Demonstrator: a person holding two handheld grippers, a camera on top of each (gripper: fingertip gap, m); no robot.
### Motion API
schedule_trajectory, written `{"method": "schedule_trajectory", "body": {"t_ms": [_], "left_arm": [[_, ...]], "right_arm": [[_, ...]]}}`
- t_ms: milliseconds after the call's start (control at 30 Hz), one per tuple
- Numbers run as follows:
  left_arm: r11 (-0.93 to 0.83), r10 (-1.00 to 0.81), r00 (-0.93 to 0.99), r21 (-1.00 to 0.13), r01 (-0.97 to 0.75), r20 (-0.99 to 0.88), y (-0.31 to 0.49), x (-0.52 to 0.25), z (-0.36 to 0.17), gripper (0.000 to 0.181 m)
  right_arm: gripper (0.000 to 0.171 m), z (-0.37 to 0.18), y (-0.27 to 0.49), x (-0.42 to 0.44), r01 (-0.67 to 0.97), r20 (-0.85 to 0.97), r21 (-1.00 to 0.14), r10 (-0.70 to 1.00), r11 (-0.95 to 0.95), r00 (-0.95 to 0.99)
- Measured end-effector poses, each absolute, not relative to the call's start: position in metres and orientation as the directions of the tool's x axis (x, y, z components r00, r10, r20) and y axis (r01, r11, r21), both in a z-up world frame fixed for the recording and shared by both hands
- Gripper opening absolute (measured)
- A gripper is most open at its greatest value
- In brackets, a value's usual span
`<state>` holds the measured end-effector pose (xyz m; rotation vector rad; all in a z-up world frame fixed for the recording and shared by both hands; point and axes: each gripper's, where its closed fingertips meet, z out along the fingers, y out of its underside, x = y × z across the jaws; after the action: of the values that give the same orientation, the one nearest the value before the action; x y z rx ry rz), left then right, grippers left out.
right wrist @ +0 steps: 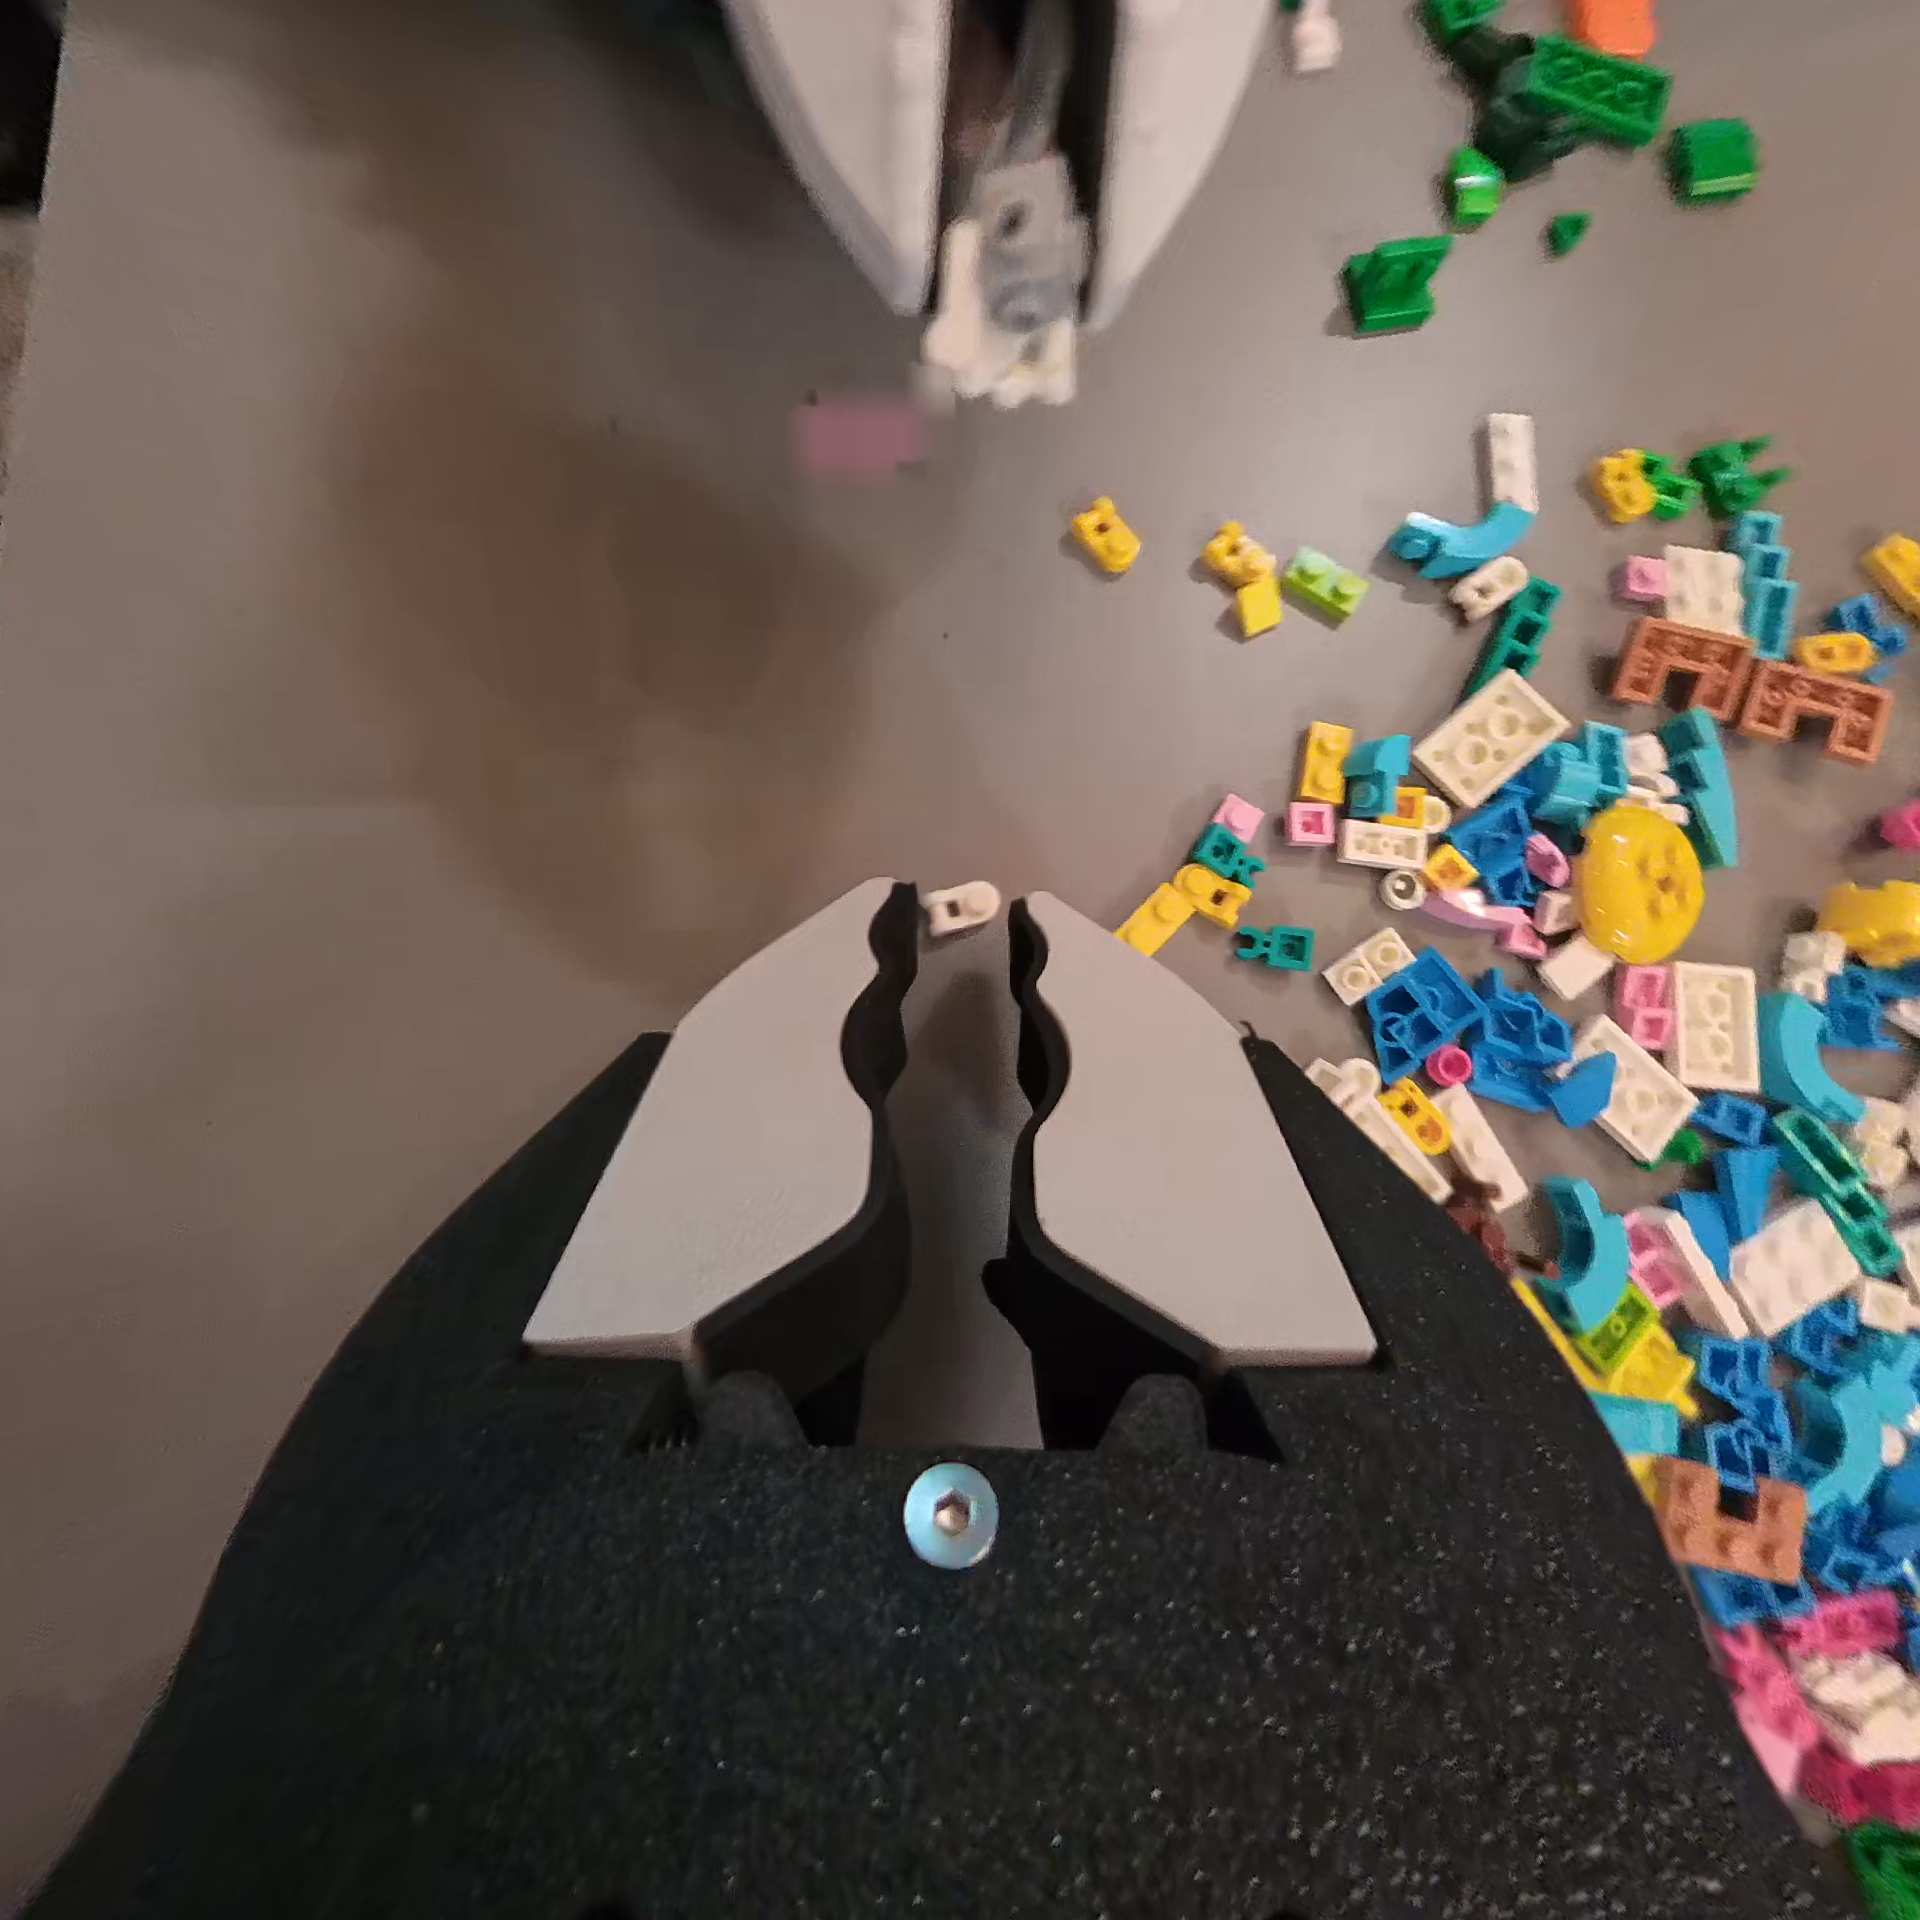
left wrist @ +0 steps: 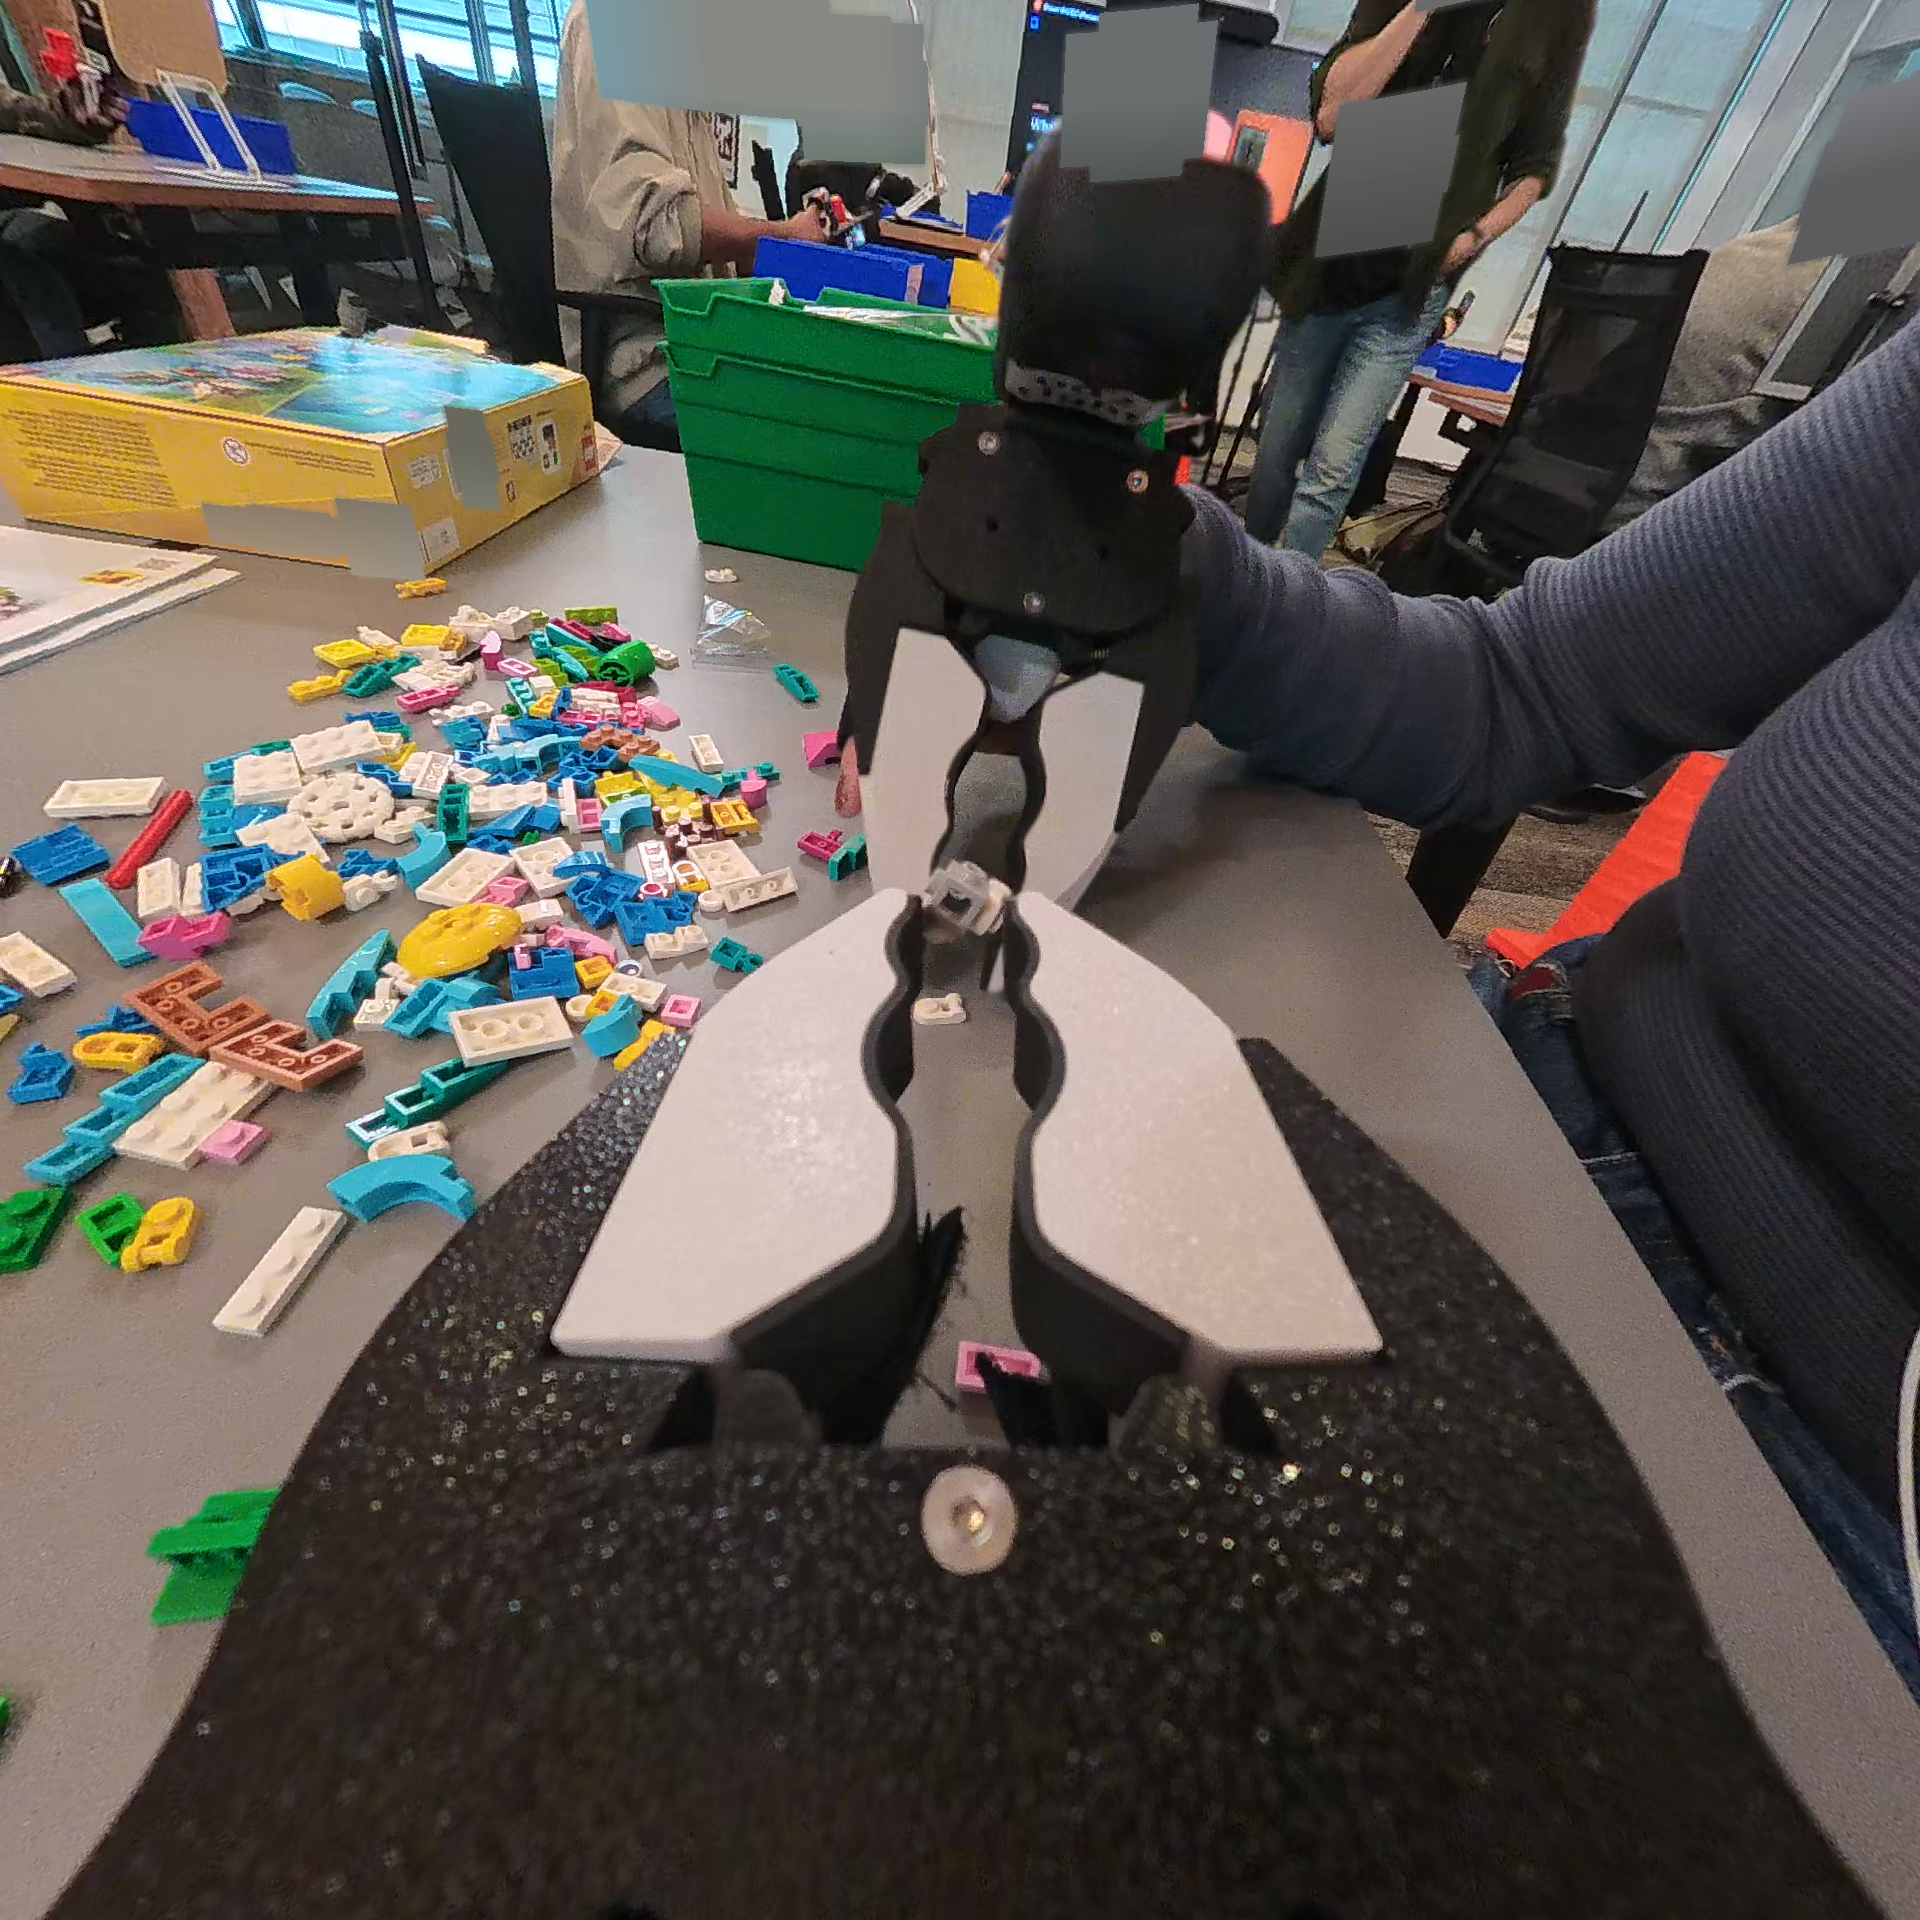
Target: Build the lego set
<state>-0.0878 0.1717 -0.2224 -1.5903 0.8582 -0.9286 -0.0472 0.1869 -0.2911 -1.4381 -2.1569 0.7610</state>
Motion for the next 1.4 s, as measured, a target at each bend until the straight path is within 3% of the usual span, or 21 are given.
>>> {"method": "schedule_trajectory", "body": {"t_ms": [167, 333, 567, 933, 1167, 1400], "left_arm": [[-0.186, -0.887, 0.441, -0.980, -0.068, 0.138, 0.172, -0.088, -0.222, 0.014], [-0.183, -0.886, 0.444, -0.980, -0.075, 0.132, 0.172, -0.087, -0.223, 0.014], [-0.183, -0.888, 0.441, -0.981, -0.069, 0.134, 0.171, -0.087, -0.222, 0.014], [-0.177, -0.888, 0.442, -0.982, -0.070, 0.129, 0.171, -0.087, -0.222, 0.014], [-0.176, -0.891, 0.432, -0.983, -0.047, 0.139, 0.170, -0.085, -0.219, 0.014], [-0.179, -0.891, 0.431, -0.983, -0.037, 0.146, 0.170, -0.085, -0.218, 0.014]], "right_arm": [[0.012, -0.285, 0.196, -0.046, 0.741, 0.064, -0.653, 0.987, 0.155, -0.151], [0.014, -0.278, 0.195, -0.044, 0.685, 0.136, -0.729, 0.984, 0.018, 0.119], [0.028, -0.295, 0.186, -0.046, 0.704, 0.057, -0.695, 0.965, -0.146, 0.256], [0.008, -0.304, 0.186, -0.049, 0.770, 0.119, -0.635, 0.975, -0.070, 0.187], [0.007, -0.302, 0.187, -0.050, 0.736, 0.040, -0.675, 0.995, -0.043, 0.095], [0.007, -0.281, 0.185, -0.054, 0.635, 0.076, -0.768, 0.996, 0.085, -0.041]]}}
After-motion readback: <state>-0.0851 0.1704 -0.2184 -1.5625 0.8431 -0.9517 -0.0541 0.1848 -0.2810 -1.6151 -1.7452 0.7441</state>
